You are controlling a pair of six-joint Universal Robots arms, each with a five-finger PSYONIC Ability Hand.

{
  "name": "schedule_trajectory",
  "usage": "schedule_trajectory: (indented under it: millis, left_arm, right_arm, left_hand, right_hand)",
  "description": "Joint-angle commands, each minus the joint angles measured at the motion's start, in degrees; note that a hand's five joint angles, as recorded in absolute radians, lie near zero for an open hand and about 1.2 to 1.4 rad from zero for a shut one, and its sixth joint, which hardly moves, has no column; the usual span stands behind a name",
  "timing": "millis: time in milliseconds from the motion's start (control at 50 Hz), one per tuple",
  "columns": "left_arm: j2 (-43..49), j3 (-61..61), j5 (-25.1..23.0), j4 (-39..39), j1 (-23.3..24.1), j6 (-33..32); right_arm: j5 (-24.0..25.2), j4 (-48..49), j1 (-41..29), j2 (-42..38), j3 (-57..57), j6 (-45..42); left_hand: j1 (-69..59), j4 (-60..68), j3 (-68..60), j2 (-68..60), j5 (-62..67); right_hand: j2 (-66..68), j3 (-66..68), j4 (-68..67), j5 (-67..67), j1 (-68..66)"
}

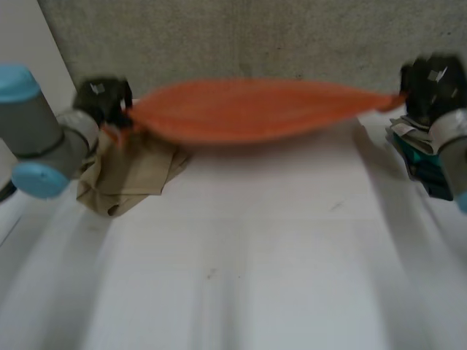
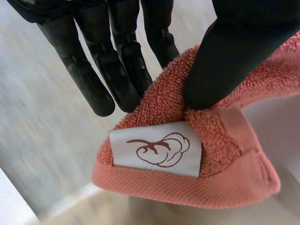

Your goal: Fold the laundry.

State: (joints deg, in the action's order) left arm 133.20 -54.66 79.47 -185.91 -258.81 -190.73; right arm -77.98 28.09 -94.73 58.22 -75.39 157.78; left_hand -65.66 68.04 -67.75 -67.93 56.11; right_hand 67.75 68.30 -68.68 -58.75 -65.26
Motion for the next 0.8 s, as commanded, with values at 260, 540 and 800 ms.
schedule_trajectory:
  millis: [260, 540, 800]
  left_arm:
    - [-4.2, -12.8, -1.2, 5.0, -1.3, -22.3]
    - [-15.3, -30.4, -3.6, 5.2, -2.4, -28.3]
    - [-7.3, -27.5, -3.4, 5.0, -2.6, -32.3]
  right_arm:
    - [0.7, -5.8, 1.2, -1.6, -7.4, -7.1]
    - [0.8, -6.7, 0.6, 0.8, -9.1, -4.4]
    - [0.7, -6.7, 0.0, 0.0, -9.4, -5.7]
  left_hand:
    - [48.7, -51.1, 50.8, 51.0, -49.2]
    - [30.2, -32.6, 32.3, 32.5, -30.7]
    - [30.9, -33.3, 33.0, 33.1, -31.3]
  right_hand:
    - [12.3, 11.7, -11.3, -11.3, -14.7]
    - [12.3, 11.7, -11.3, -11.3, -14.7]
    - [12.3, 11.7, -11.3, -11.3, -14.7]
